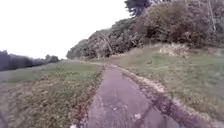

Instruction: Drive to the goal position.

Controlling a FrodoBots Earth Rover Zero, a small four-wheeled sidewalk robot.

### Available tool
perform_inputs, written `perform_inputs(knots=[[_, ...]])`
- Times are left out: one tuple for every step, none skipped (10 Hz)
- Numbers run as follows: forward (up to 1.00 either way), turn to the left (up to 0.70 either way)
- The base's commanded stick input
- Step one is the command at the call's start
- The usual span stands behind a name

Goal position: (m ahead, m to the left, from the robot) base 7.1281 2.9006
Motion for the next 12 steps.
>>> perform_inputs(knots=[[0.44, 0.00], [0.44, 0.00], [0.43, 0.00], [0.43, 0.00], [0.43, 0.00], [0.43, 0.00], [0.42, 0.00], [0.42, 0.00], [0.41, 0.00], [0.42, 0.00], [0.42, 0.00], [0.41, 0.00]])
